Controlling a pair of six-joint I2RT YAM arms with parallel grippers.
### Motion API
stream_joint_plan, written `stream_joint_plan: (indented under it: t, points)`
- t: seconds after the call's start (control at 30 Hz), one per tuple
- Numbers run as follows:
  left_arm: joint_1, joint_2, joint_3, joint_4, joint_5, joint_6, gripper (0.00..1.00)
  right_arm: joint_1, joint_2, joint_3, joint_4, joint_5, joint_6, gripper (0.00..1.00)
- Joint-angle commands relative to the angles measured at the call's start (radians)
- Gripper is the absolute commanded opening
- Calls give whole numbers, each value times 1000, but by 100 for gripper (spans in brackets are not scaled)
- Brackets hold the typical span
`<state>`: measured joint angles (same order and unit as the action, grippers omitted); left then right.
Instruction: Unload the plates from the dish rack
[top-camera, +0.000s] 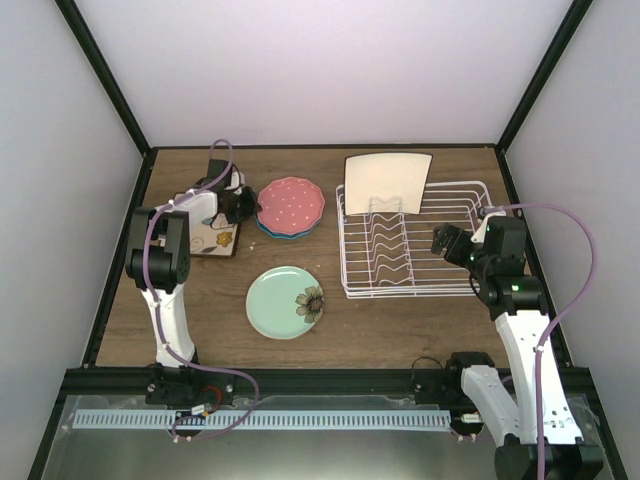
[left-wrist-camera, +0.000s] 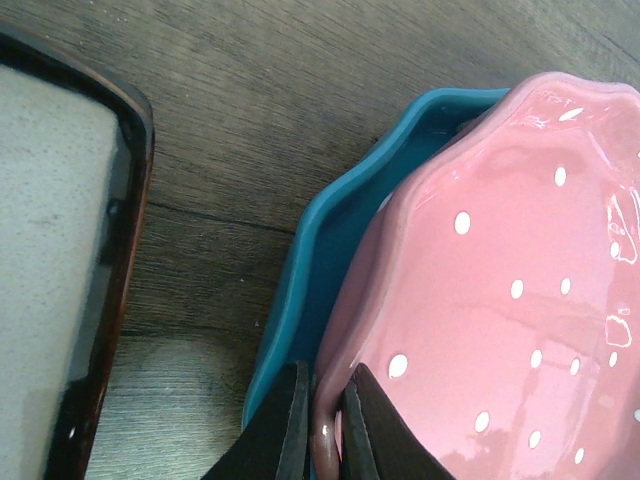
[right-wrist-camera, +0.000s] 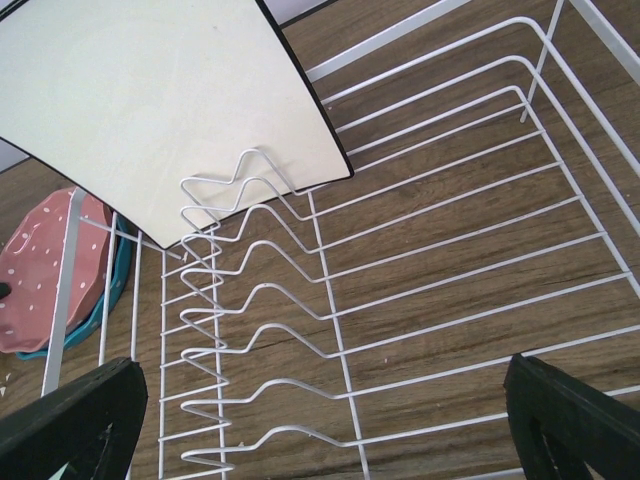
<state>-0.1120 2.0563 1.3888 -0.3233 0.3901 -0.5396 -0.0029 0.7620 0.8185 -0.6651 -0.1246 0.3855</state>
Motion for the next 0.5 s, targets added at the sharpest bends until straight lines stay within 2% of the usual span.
stream_joint_plan:
  t: [0.0,0.33,0.37,0.47]
  points:
    - [-3,-66,-8,7,26,21,4,7,-17,32,-5,17,-1,100]
    - [3,-76,-25,4,17,25,4,8,-25,19,-2,13,7,100]
    - [3,-74,-24,4,16,24,5,7,-25,20,-2,13,9,100]
    - [3,-67,-23,5,16,23,16,8,-27,19,-1,13,12,100]
